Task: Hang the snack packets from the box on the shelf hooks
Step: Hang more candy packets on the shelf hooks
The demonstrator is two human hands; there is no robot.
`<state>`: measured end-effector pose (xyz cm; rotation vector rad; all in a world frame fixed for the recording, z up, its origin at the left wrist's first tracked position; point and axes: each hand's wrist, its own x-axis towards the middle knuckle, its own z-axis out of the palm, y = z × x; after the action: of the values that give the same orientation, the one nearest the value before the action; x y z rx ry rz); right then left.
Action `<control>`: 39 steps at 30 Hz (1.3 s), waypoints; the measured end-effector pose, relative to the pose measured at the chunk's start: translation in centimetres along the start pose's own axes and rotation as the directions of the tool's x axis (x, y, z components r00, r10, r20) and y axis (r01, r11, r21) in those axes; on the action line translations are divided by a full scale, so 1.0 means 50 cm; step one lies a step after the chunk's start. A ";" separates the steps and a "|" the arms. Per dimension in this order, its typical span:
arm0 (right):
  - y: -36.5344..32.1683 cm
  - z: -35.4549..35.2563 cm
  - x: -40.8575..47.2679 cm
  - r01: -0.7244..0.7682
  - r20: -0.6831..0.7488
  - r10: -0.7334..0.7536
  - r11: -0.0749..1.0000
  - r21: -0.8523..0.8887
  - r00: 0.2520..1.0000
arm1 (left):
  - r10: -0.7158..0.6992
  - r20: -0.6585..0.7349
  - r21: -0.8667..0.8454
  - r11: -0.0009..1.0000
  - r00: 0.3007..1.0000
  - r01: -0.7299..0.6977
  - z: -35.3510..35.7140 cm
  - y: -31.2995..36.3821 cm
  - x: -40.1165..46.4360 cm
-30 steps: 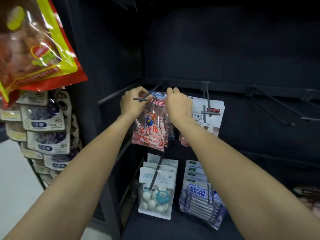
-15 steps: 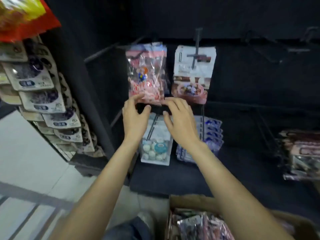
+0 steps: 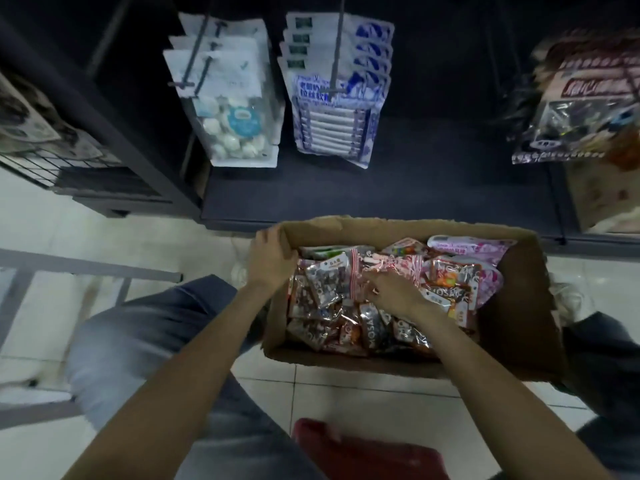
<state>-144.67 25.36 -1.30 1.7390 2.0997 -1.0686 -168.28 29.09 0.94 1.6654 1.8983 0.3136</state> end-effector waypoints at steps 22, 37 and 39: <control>0.068 0.144 0.136 -0.190 -0.100 0.175 0.966 -0.175 0.979 | -0.122 -0.145 -0.007 0.993 0.982 0.122 0.093 -0.087 0.011; 0.135 0.129 0.136 -0.464 0.067 0.477 0.873 -0.151 0.876 | -0.284 -0.022 -0.014 0.959 0.959 0.284 0.090 -0.063 0.005; 0.145 0.140 0.100 -0.484 0.012 0.484 0.875 0.013 0.875 | -0.248 -0.138 -0.033 0.969 0.959 0.245 0.083 -0.039 -0.012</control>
<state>-141.35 24.94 -12.04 2.1032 1.5145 -0.9347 -167.51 27.31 -3.25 1.4074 2.1759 0.3509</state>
